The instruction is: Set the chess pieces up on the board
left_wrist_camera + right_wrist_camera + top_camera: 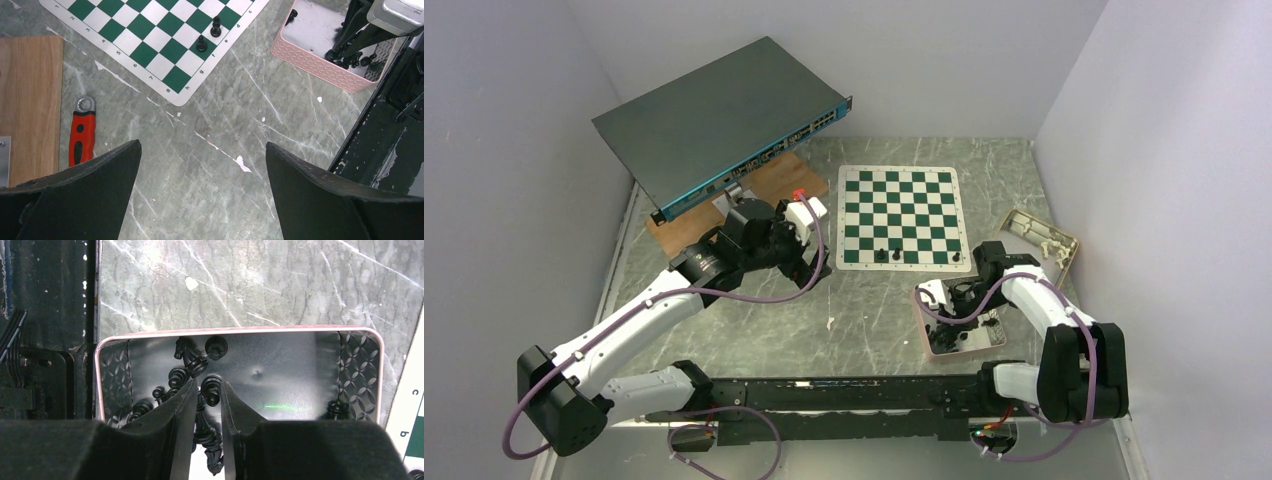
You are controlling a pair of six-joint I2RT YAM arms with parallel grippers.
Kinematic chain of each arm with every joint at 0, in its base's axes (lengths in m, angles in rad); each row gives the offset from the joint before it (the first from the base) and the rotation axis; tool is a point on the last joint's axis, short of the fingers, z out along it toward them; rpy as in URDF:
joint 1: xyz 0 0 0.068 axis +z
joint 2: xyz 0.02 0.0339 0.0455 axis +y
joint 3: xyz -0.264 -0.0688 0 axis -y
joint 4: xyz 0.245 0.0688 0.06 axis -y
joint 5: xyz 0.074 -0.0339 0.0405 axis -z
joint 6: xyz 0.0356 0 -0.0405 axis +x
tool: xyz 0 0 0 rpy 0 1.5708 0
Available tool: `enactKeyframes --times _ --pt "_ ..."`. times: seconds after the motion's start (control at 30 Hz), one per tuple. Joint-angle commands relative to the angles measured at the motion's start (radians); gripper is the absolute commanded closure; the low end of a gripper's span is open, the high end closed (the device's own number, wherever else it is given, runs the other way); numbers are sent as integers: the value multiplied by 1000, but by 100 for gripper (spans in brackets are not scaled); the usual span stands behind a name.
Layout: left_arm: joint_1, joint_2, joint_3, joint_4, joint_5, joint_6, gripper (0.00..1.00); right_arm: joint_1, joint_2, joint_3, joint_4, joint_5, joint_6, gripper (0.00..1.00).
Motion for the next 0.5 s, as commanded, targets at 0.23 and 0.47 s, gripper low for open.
enactKeyframes --times 0.23,0.47 --pt "4 5 17 25 17 9 0 10 5 -1 22 10 33 90" --pt "5 2 16 24 16 9 0 -1 0 46 39 -7 161 100"
